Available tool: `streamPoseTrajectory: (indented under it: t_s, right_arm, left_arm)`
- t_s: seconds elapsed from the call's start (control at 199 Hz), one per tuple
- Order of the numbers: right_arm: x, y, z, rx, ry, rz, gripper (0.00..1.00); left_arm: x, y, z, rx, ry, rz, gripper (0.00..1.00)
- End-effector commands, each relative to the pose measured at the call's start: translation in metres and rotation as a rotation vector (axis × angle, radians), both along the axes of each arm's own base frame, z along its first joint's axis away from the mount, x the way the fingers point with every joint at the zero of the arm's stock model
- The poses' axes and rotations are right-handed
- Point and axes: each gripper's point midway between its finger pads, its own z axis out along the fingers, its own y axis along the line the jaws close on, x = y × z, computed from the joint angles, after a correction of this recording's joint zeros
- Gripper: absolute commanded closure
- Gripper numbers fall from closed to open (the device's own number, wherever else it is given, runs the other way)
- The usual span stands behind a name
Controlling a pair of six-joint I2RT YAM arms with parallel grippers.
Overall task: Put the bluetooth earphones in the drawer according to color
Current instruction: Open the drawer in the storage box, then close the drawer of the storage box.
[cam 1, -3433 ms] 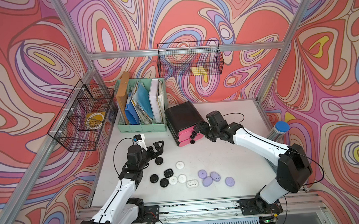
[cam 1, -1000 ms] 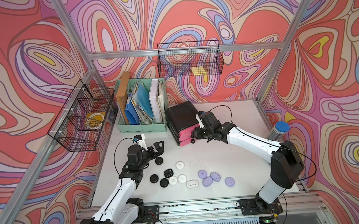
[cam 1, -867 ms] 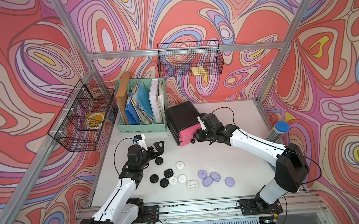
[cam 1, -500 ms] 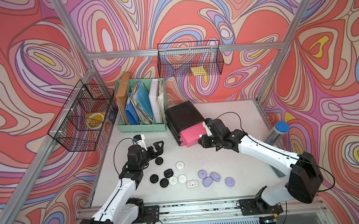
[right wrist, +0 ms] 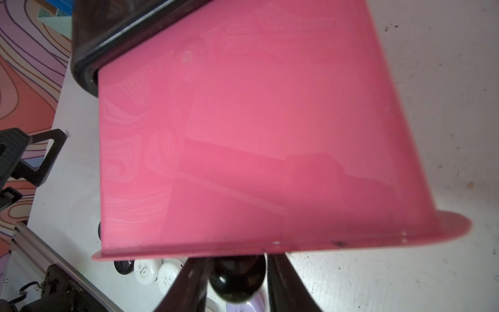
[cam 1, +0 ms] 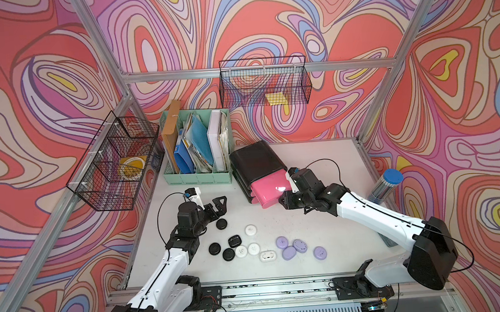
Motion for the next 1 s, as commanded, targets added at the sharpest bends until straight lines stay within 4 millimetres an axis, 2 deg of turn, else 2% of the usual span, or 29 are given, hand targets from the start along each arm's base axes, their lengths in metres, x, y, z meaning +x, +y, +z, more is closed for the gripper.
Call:
streamPoseTrajectory:
  t_s: [0.0, 0.17, 0.391, 0.562, 0.622, 0.797, 0.993]
  right_arm:
    - [-0.004, -0.013, 0.01, -0.018, -0.032, -0.03, 0.52]
    - [-0.007, -0.023, 0.023, -0.019, -0.068, -0.059, 0.38]
    - [-0.007, -0.028, 0.037, 0.038, -0.103, -0.082, 0.26]
    - [0.005, -0.033, 0.052, 0.23, -0.085, -0.085, 0.11]
    - [0.009, -0.034, 0.057, 0.308, -0.079, -0.083, 0.02]
    - [0.016, -0.033, 0.059, 0.479, -0.037, -0.094, 0.02]
    - [0.023, -0.029, 0.042, 0.526, 0.008, -0.117, 0.02]
  left_arm:
    - [0.0, 0.001, 0.009, 0.025, -0.027, 0.004, 0.01]
    - [0.0, 0.003, 0.007, 0.033, -0.027, 0.011, 0.01]
    - [0.003, -0.001, 0.003, 0.026, -0.02, -0.008, 0.01]
    - [0.006, -0.004, 0.001, 0.022, -0.015, -0.025, 0.01]
    - [0.008, -0.006, 0.001, 0.018, -0.02, -0.033, 0.01]
    - [0.014, -0.011, 0.009, -0.02, -0.017, -0.04, 0.01]
    - [0.021, -0.032, 0.019, -0.021, 0.006, -0.079, 0.01]
